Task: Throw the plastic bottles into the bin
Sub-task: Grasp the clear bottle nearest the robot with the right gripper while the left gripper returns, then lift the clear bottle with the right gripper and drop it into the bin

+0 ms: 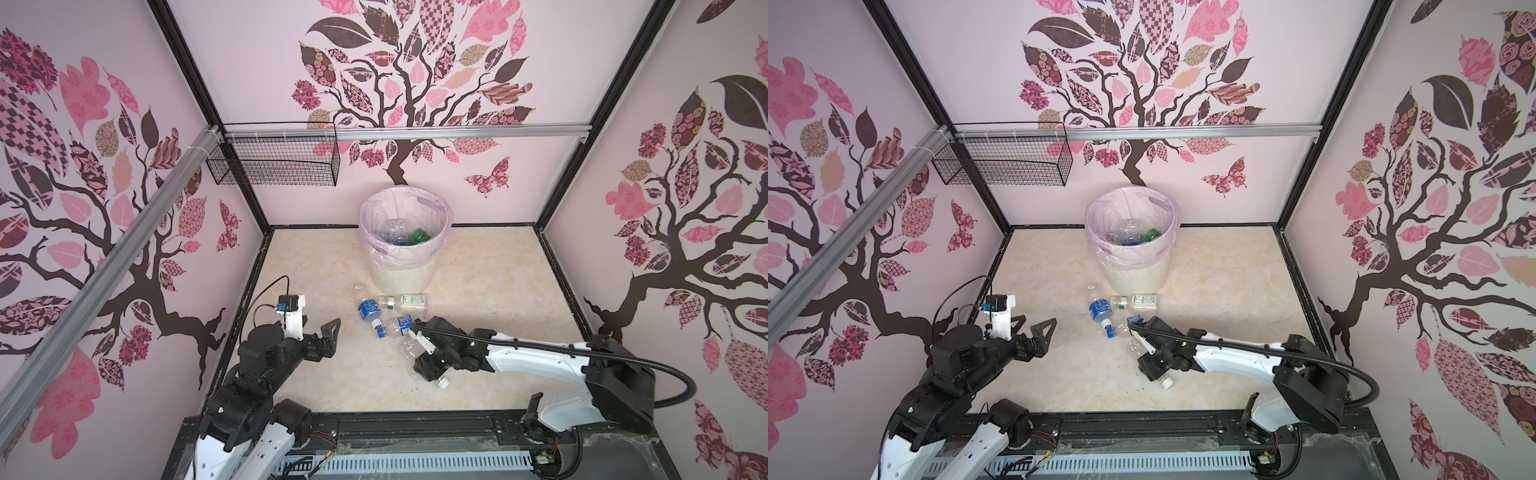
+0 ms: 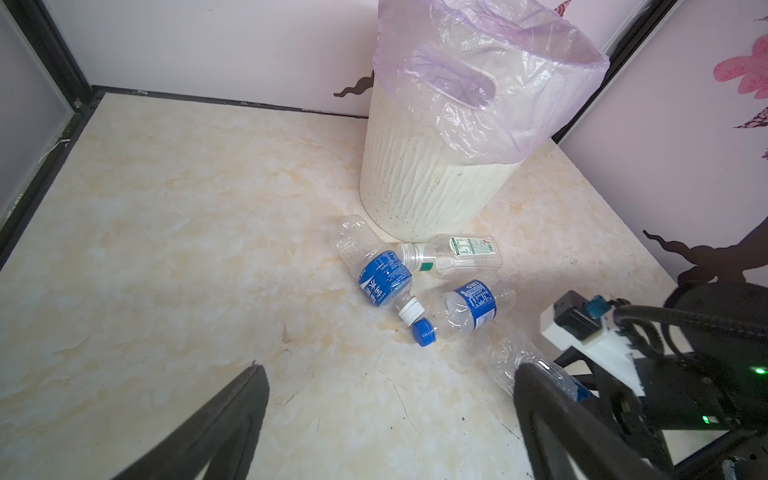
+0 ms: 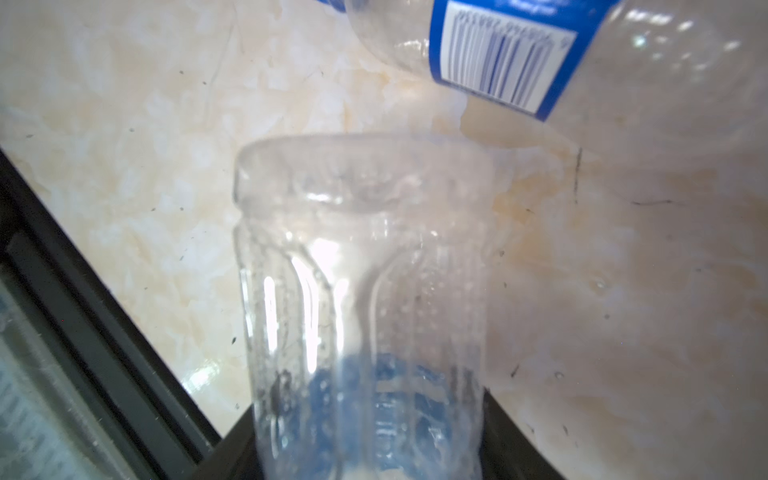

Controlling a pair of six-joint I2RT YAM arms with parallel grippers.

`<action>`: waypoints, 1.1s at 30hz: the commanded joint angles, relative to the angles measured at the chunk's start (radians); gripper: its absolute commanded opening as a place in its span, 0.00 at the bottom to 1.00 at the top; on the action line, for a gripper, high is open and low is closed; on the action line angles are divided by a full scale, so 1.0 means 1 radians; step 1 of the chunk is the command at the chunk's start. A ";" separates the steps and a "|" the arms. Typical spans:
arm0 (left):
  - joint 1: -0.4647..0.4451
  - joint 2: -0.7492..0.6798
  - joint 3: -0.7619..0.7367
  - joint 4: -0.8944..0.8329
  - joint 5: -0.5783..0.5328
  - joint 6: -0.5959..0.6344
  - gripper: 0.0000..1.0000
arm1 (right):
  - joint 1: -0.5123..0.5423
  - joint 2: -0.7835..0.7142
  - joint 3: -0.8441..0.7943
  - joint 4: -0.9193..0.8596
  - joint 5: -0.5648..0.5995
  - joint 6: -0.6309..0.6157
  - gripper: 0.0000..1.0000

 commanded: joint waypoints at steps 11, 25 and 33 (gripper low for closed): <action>0.003 0.012 -0.024 0.019 0.018 -0.002 0.96 | -0.015 -0.541 0.009 -0.141 0.361 0.043 0.58; 0.003 0.016 -0.024 0.019 0.028 -0.003 0.96 | -0.054 -0.383 0.495 -0.064 0.570 -0.258 0.59; 0.002 -0.016 -0.028 0.019 0.030 -0.009 0.96 | -0.392 0.210 1.092 -0.093 0.112 -0.188 0.66</action>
